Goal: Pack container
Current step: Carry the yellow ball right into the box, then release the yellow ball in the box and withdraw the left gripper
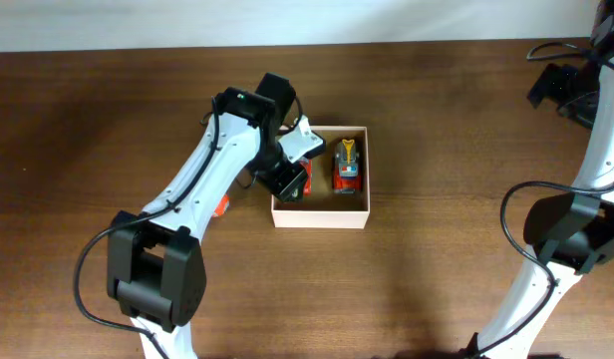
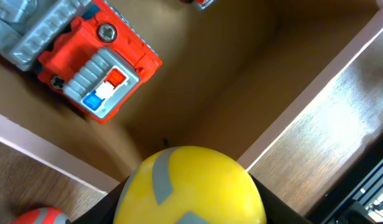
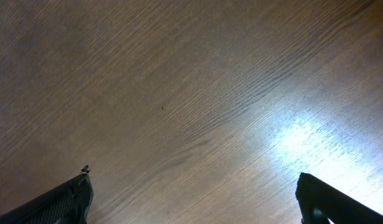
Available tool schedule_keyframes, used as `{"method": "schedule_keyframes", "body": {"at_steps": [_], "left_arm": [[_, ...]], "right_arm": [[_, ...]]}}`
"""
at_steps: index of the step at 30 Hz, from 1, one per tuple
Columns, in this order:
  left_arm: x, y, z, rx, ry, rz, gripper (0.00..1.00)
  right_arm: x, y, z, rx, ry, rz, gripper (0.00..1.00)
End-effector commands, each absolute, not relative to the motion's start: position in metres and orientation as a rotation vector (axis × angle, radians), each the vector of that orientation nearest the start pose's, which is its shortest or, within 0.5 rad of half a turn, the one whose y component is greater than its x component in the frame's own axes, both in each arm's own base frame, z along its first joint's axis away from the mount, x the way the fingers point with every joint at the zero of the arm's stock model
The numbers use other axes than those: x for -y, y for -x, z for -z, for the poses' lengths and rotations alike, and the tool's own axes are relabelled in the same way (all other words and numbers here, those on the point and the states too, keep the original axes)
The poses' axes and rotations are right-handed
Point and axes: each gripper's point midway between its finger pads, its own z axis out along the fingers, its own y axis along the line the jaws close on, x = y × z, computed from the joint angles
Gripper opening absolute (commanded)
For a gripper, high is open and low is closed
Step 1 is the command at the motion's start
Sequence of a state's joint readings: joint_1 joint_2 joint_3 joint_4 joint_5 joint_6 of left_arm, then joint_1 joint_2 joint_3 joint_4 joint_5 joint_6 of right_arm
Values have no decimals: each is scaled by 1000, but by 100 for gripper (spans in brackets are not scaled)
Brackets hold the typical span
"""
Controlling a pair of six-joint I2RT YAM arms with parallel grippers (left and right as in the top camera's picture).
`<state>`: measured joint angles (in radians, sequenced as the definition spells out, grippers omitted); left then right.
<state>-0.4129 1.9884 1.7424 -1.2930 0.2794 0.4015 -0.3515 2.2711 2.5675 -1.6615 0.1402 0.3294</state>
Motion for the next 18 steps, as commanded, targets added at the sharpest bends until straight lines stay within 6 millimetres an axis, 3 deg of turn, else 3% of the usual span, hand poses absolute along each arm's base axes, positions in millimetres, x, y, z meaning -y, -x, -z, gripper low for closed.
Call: {"method": "schedule_keyframes", "body": {"at_steps": [1, 18], "left_arm": [[200, -336, -109, -2815, -1257, 435, 56], [204, -346, -110, -2769, -1247, 427, 80]], "right_arm": [[178, -419, -228, -2697, -985, 206, 99], [178, -419, -228, -2697, -985, 207, 99]]}}
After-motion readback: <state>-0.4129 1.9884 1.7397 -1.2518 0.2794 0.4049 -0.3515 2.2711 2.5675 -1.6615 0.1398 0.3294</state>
